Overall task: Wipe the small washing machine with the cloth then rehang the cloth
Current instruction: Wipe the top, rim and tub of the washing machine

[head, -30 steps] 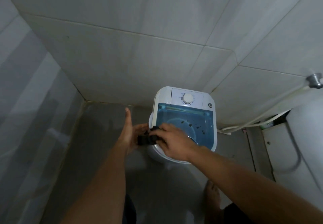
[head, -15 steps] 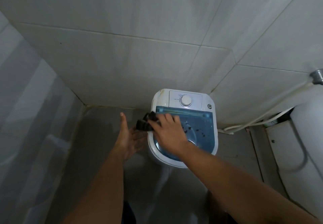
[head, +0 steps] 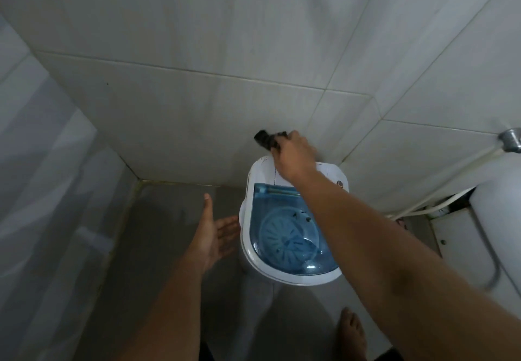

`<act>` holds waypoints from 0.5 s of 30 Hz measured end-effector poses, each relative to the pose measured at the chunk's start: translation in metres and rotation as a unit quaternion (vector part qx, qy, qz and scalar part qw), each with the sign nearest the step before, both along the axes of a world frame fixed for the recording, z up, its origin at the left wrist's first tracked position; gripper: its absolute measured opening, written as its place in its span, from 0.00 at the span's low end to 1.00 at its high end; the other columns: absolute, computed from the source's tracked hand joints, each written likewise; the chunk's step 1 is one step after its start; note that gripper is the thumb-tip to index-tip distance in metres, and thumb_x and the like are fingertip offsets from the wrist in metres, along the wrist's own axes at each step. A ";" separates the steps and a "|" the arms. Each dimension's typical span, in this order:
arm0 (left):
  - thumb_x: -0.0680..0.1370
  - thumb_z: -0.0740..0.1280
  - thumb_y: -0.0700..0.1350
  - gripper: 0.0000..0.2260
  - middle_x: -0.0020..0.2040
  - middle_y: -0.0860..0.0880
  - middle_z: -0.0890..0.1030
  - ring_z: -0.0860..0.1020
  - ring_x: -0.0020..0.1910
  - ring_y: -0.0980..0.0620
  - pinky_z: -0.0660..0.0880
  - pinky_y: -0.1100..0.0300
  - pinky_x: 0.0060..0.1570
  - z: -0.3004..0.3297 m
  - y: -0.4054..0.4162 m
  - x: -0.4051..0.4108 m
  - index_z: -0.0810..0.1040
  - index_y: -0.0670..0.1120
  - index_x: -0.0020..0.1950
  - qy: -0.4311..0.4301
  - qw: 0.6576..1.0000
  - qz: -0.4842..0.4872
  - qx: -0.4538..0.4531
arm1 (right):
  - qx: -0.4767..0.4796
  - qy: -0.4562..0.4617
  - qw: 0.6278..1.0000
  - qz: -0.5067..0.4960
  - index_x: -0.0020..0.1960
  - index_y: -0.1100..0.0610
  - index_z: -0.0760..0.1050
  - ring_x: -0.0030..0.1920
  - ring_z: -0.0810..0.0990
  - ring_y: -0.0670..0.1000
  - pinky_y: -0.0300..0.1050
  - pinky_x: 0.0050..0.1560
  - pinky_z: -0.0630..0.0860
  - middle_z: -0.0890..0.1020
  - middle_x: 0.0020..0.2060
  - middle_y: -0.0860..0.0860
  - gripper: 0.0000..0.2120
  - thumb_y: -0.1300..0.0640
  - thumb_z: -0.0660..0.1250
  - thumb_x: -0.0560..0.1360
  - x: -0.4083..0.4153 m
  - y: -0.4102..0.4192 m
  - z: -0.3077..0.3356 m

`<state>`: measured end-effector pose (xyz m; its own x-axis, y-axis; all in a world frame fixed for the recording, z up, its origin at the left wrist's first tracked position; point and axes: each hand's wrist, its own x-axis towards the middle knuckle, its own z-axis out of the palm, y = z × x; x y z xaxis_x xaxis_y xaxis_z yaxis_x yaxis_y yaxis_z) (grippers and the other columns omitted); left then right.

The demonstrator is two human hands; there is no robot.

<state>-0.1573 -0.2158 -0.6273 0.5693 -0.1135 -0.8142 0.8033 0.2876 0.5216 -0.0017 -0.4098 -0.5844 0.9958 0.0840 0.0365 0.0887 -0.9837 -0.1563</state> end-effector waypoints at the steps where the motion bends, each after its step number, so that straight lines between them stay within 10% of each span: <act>1: 0.63 0.47 0.85 0.55 0.68 0.45 0.80 0.75 0.69 0.45 0.62 0.39 0.75 0.000 0.001 0.000 0.79 0.45 0.69 0.001 1.000 -0.002 -0.001 | -0.029 0.001 1.000 0.005 0.69 0.52 0.75 0.60 0.74 0.60 0.57 0.58 0.71 0.75 0.62 0.57 0.18 0.50 0.61 0.82 -0.004 0.007 -0.007; 8: 0.65 0.47 0.84 0.55 0.66 0.44 0.81 0.77 0.66 0.45 0.65 0.42 0.73 -0.008 0.005 0.003 0.77 0.43 0.71 0.019 0.998 0.057 -0.005 | -0.006 0.006 0.941 0.339 0.65 0.51 0.79 0.54 0.77 0.60 0.55 0.50 0.73 0.79 0.57 0.55 0.18 0.48 0.66 0.77 -0.051 0.023 -0.029; 15: 0.65 0.47 0.84 0.53 0.65 0.45 0.81 0.76 0.67 0.44 0.63 0.41 0.74 -0.002 0.001 -0.001 0.78 0.44 0.68 0.001 0.999 0.042 -0.002 | -0.005 -0.038 0.997 0.074 0.67 0.52 0.78 0.59 0.75 0.62 0.55 0.54 0.69 0.77 0.61 0.56 0.17 0.50 0.65 0.79 -0.004 0.018 -0.017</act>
